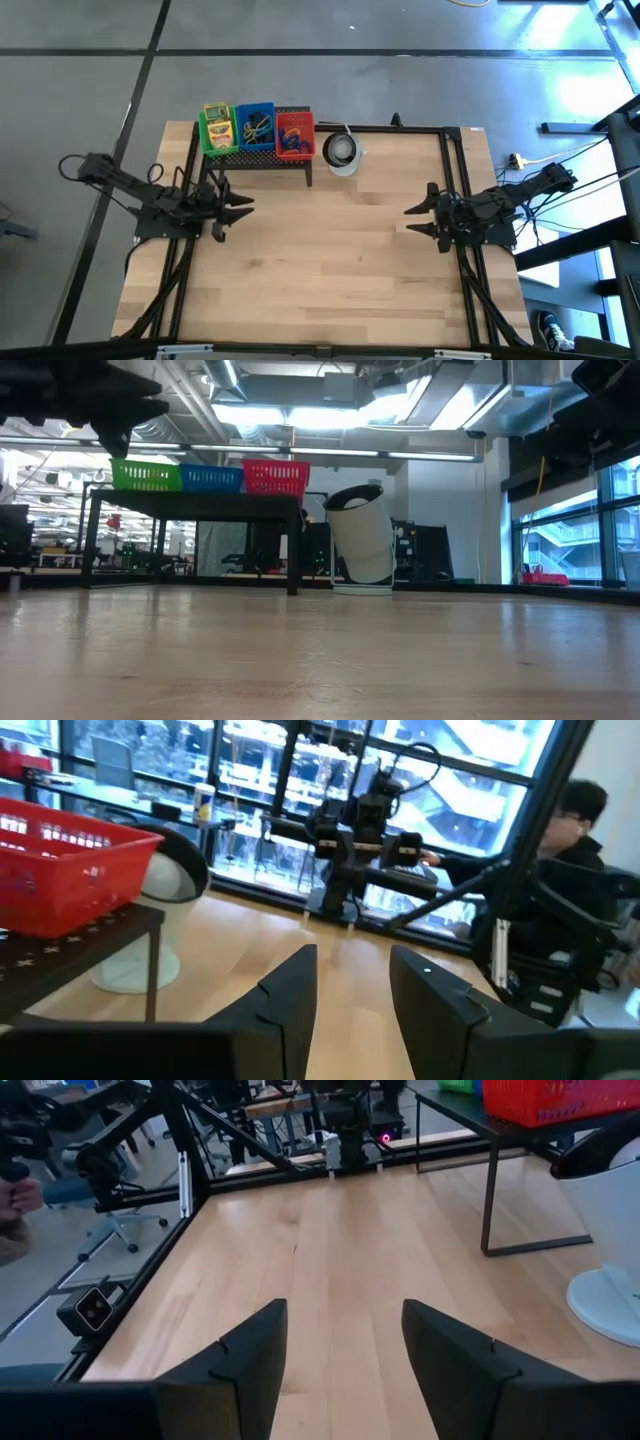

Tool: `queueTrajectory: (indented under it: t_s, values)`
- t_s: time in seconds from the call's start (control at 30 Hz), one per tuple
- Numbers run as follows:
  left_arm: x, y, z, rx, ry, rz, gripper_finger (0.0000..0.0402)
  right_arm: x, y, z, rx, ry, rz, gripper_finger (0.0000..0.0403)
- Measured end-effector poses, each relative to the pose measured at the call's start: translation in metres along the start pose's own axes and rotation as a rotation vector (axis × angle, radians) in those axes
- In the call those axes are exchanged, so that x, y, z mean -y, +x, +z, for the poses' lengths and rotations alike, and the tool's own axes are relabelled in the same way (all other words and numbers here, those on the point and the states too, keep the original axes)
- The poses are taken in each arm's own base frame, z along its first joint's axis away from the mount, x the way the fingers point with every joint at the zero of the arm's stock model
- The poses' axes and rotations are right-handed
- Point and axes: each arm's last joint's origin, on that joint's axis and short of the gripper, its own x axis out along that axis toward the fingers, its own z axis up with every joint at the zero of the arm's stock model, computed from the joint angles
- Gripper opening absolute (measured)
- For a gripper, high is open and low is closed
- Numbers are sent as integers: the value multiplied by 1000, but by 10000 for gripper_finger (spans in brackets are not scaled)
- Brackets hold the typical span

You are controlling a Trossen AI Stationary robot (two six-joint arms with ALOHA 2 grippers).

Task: Pick & Place Office Desk Supplies
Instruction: Return to Home Position

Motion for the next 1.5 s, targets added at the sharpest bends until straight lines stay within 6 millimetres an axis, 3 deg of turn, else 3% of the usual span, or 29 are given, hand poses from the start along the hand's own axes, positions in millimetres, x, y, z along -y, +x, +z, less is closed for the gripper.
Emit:
queueTrajectory:
  t_s: [0.17,0.43,0.67,0.9,1.5]
  values:
    - [-6,2,-5,8,13,45,120,1,-2,0,13,-13,4,201]
    - [-18,3,-31,-38,-11,109,122,2,-2,-1,9,-8,-18,201]
    - [-22,3,-31,-30,36,148,119,5,-2,-1,34,-8,-121,201]
    - [-28,3,-30,-1,64,299,119,7,-2,-1,42,-25,-197,201]
    - [-28,3,-31,-9,47,295,121,10,-3,-11,-58,-115,-223,201]
